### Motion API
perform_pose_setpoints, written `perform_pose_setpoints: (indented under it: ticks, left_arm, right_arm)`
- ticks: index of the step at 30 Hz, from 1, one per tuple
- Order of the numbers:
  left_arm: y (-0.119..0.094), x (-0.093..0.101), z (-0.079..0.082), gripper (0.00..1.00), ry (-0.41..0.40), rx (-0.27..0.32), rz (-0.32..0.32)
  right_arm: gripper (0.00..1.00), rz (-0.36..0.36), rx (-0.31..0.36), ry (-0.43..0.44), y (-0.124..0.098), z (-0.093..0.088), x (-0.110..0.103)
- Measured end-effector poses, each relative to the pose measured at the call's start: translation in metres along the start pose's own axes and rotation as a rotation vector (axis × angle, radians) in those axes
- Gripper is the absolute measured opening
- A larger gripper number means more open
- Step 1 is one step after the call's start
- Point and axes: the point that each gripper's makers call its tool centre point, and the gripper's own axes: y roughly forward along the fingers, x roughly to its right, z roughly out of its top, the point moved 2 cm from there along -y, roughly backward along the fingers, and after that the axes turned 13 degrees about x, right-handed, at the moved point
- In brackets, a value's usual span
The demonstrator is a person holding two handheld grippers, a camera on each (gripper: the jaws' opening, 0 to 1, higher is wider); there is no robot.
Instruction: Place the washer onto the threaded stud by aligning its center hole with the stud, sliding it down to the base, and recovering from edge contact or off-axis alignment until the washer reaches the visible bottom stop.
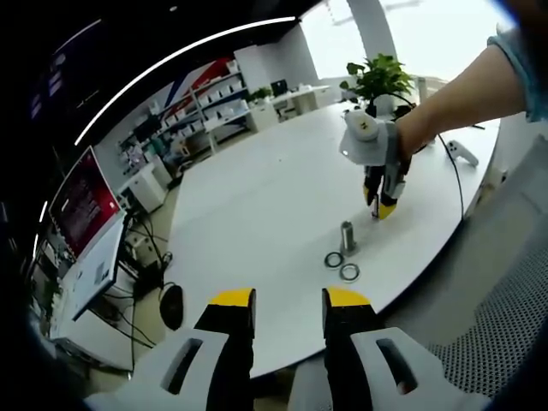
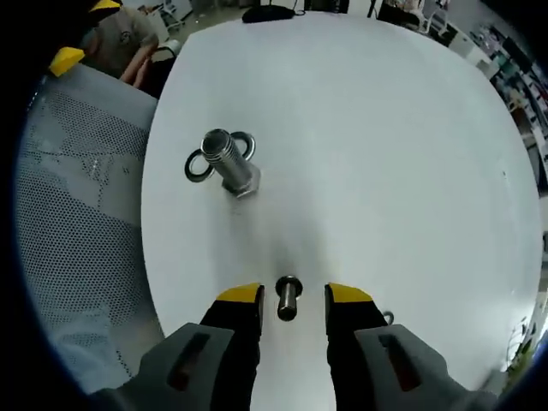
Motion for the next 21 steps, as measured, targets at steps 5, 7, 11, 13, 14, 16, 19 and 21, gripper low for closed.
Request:
perform_pose_setpoints:
  ticks: [5,7,11,13,14,16,19,21]
  left_arm:
    - [0.000,0.000,0.000,0.29,0.001,0.003,0.000]
    - [0.000,0.000,0.001,0.29,0.001,0.004,0.000]
    - [0.000,0.000,0.001,0.29,0.003,0.006,0.000]
    - [0.000,0.000,0.001,0.29,0.003,0.008,0.000]
    - [0.000,0.000,0.001,0.29,0.003,0.008,0.000]
    - [0.000,0.000,0.001,0.29,0.006,0.008,-0.002]
    - [0.000,0.000,0.001,0.29,0.007,0.008,-0.002]
    - [0.000,0.000,0.001,0.29,0.007,0.008,-0.002]
  right_arm:
    - [0.33,-0.019,0.027,0.031,-0.009,0.001,0.003]
    - [0.33,-0.021,0.035,0.044,-0.012,0.000,0.004]
    - [0.33,-0.028,0.040,0.052,-0.016,-0.005,0.007]
    - [0.32,-0.033,0.038,0.052,-0.019,-0.009,0.008]
    - [0.32,-0.039,0.040,0.058,-0.021,-0.011,0.010]
    - [0.32,-0.037,0.040,0.071,-0.024,-0.015,0.010]
    - [0.32,-0.041,0.030,0.079,-0.028,-0.022,0.009]
    - [0.32,-0.042,0.024,0.086,-0.031,-0.027,0.008]
